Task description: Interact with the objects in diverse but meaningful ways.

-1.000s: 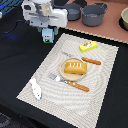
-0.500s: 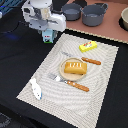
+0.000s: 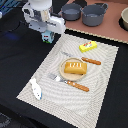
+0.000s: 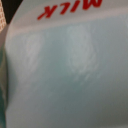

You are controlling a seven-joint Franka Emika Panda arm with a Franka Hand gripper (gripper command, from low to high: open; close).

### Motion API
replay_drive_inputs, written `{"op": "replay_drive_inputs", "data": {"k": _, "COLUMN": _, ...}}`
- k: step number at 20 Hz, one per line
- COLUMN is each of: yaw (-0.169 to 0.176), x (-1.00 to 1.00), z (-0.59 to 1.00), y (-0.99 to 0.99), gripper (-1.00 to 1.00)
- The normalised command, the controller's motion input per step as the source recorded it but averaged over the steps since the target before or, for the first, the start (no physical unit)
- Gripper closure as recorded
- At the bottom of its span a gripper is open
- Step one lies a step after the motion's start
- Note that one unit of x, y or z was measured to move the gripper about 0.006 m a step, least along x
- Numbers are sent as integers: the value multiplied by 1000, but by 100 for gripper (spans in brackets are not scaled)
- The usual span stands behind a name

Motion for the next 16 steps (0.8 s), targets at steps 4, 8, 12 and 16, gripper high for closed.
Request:
{"op": "replay_drive_inputs", "data": {"k": 4, "yaw": -17, "x": -10, "z": 1000, "y": -103, "gripper": 100}}
{"op": "replay_drive_inputs", "data": {"k": 8, "yaw": 0, "x": 84, "z": 1000, "y": -341, "gripper": 100}}
{"op": "replay_drive_inputs", "data": {"k": 12, "yaw": -12, "x": 375, "z": 947, "y": -689, "gripper": 100}}
{"op": "replay_drive_inputs", "data": {"k": 16, "yaw": -15, "x": 494, "z": 557, "y": -830, "gripper": 100}}
